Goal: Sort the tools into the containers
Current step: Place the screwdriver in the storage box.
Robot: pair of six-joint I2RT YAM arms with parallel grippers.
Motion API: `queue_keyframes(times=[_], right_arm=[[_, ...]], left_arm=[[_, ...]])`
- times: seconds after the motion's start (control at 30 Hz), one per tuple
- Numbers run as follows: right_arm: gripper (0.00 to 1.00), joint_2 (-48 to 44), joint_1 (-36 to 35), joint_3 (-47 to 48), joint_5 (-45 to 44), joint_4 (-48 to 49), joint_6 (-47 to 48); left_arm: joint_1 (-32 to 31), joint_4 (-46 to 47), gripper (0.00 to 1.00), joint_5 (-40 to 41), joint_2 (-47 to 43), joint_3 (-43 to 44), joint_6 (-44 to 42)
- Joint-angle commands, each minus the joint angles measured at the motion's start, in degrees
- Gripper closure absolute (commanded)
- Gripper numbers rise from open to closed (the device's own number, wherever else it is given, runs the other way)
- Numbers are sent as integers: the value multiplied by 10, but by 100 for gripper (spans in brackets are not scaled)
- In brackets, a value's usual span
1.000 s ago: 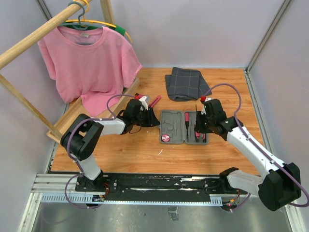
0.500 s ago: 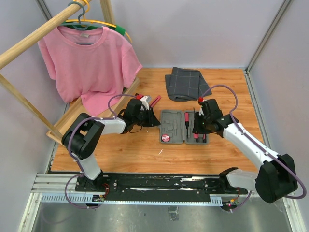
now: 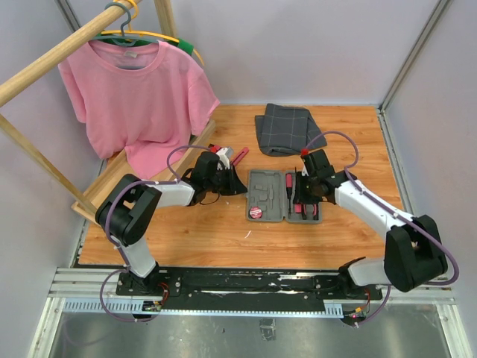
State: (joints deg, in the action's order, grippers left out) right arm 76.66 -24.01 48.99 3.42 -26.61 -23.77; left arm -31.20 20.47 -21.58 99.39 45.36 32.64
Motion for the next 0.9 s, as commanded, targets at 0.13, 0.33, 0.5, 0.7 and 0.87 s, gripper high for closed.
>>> queue_keyframes(times=[0.13, 0.33, 0.5, 0.7, 0.87], right_arm=[[94, 38, 16, 20, -18, 33, -6], [94, 62, 19, 20, -19, 39, -6], [93, 67, 19, 12, -30, 39, -8], [90, 72, 18, 2, -30, 39, -12], [88, 86, 18, 1, -18, 43, -16]], left_arm=[[4, 9, 100, -11, 5, 17, -10], [3, 7, 100, -11, 3, 18, -11], [4, 4, 100, -5, -2, 16, -14], [4, 4, 100, -5, -1, 17, -13], [4, 4, 99, -5, -1, 17, -13]])
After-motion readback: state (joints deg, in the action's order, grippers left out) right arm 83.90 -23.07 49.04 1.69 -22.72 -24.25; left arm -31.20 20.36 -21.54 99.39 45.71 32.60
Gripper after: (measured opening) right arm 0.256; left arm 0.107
